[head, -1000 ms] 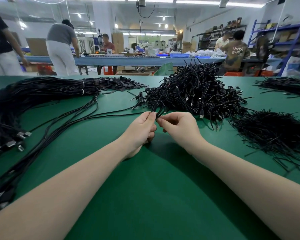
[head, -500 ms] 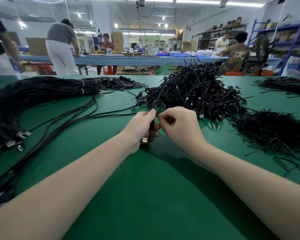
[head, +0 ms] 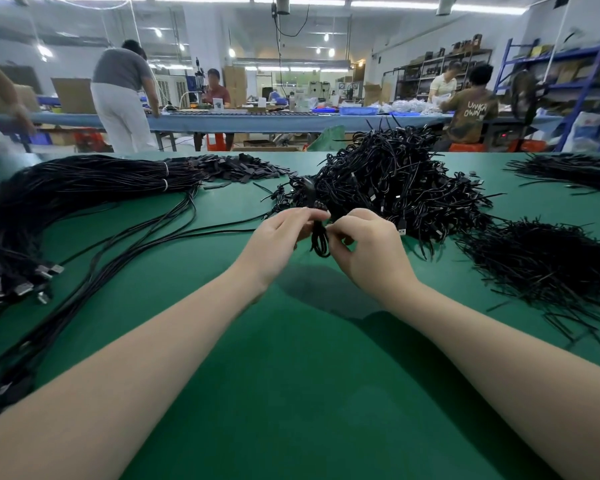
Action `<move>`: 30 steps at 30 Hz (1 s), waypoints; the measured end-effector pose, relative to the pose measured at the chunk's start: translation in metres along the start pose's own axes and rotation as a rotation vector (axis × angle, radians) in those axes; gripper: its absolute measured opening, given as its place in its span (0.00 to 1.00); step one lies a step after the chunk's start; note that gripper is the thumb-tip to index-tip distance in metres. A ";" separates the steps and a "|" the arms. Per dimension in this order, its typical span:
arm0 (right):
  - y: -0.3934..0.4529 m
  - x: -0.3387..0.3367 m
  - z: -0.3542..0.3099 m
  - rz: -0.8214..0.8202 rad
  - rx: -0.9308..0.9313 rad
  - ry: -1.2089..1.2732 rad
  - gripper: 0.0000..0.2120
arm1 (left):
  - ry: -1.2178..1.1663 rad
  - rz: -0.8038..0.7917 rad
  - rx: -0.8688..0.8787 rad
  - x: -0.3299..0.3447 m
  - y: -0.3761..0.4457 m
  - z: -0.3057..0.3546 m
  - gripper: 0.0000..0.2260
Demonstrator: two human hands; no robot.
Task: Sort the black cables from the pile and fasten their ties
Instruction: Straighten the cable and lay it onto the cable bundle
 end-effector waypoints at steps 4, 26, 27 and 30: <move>0.003 -0.005 -0.017 0.006 -0.118 -0.003 0.03 | -0.118 0.025 -0.094 -0.008 0.002 -0.007 0.16; -0.001 -0.019 -0.019 0.228 -0.133 -0.001 0.01 | -0.228 -0.009 -0.398 0.012 -0.008 -0.011 0.22; 0.000 -0.017 -0.016 0.219 -0.095 0.034 0.03 | -0.166 0.018 -0.314 0.007 -0.005 -0.006 0.19; 0.000 -0.008 -0.008 0.163 -0.014 0.099 0.03 | 0.042 0.057 -0.044 -0.004 -0.001 0.008 0.17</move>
Point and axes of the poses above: each hand's wrist, its own y-axis towards the middle knuckle, its own x-axis out of the palm, z = x × y, the point moved 9 cm from there along y, towards the middle knuckle, and after that the axes turned 13 degrees about -y, right-handed, at the moved point
